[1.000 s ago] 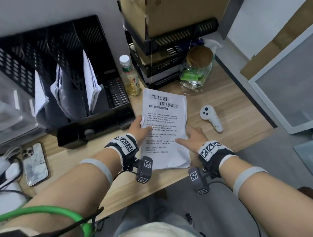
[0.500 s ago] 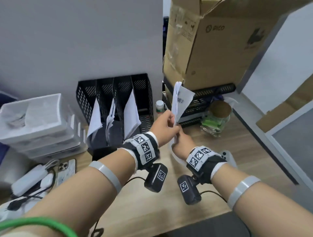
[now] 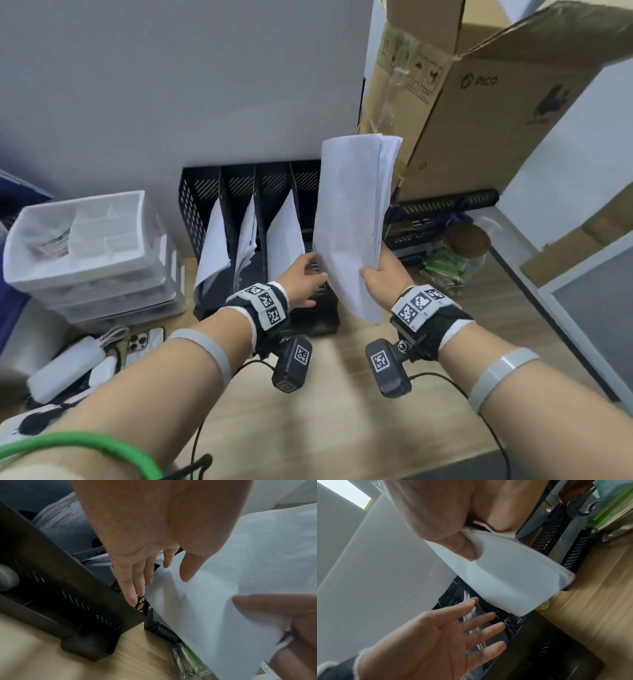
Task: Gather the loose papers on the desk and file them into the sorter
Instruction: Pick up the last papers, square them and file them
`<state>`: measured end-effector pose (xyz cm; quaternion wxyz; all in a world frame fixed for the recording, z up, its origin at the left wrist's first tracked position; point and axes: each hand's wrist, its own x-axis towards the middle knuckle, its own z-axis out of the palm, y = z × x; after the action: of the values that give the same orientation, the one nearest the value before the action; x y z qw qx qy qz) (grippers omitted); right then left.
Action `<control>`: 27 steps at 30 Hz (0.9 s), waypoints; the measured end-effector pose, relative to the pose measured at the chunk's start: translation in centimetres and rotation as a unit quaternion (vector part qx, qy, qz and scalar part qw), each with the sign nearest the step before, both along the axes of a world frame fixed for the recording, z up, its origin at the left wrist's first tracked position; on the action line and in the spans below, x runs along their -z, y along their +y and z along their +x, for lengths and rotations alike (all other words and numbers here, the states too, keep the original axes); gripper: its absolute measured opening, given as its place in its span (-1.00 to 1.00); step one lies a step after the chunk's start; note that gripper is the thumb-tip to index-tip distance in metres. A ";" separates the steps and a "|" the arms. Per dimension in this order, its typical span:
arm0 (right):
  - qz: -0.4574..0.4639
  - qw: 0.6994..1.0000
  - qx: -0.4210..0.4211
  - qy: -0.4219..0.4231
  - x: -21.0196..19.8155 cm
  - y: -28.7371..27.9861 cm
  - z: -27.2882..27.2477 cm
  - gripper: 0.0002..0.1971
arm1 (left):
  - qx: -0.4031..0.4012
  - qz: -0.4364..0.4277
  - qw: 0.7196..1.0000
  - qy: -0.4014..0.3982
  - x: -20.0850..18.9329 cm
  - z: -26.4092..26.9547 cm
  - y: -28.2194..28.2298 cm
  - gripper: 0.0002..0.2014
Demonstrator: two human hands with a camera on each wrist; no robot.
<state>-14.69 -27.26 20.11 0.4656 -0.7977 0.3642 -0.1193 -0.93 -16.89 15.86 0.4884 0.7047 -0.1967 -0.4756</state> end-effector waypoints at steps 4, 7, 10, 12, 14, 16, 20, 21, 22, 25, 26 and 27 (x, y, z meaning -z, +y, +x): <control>0.006 1.000 0.011 0.003 0.4 -0.4 3.5 -0.39 | 0.035 -0.003 0.998 0.055 0.2 1.4 -0.1 -0.18; 0.012 0.999 0.031 -0.016 0.7 -0.8 6.4 -0.40 | 0.061 0.000 0.996 0.057 0.6 2.4 -0.4 -0.11; 0.034 0.998 0.043 -0.017 1.1 -1.3 9.2 -0.42 | 0.091 -0.012 0.995 0.027 1.4 3.7 -0.7 0.04; 0.046 0.998 0.050 -0.011 1.4 -1.5 10.6 -0.43 | 0.106 -0.016 0.994 -0.017 2.3 4.6 -1.1 0.14; 0.044 0.998 0.039 -0.009 1.3 -1.2 11.3 -0.42 | 0.104 -0.015 0.992 -0.072 2.9 5.3 -1.6 0.20; 0.050 0.999 0.003 -0.013 1.1 -0.9 11.7 -0.39 | 0.099 -0.023 0.987 -0.123 3.4 6.0 -2.1 0.25; 0.096 0.995 -0.008 -0.021 0.8 -1.4 12.5 -0.46 | 0.066 -0.047 0.988 -0.133 4.4 6.7 -3.0 0.24; 0.093 0.995 -0.003 -0.021 0.6 -1.7 12.8 -0.49 | 0.051 -0.041 0.988 -0.143 4.5 6.7 -3.1 0.23; 0.083 0.996 -0.004 -0.023 0.5 -2.1 13.0 -0.50 | 0.039 -0.033 0.987 -0.152 4.8 6.7 -3.3 0.20; 0.056 0.997 -0.018 -0.047 -0.2 -3.1 13.9 -0.46 | 0.041 -0.021 0.985 -0.166 6.5 7.1 -3.7 0.17; 0.046 0.997 -0.023 -0.051 -0.4 -3.3 14.0 -0.44 | 0.042 -0.026 0.985 -0.164 6.6 7.0 -3.7 0.18; 0.037 0.998 -0.029 -0.047 -0.4 -3.4 14.1 -0.42 | 0.034 -0.041 0.986 -0.160 6.6 7.1 -3.8 0.21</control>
<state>-0.61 -30.66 20.47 0.5150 -0.7835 0.3225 -0.1297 6.13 -20.65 9.25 0.4630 0.7437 -0.3154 -0.3646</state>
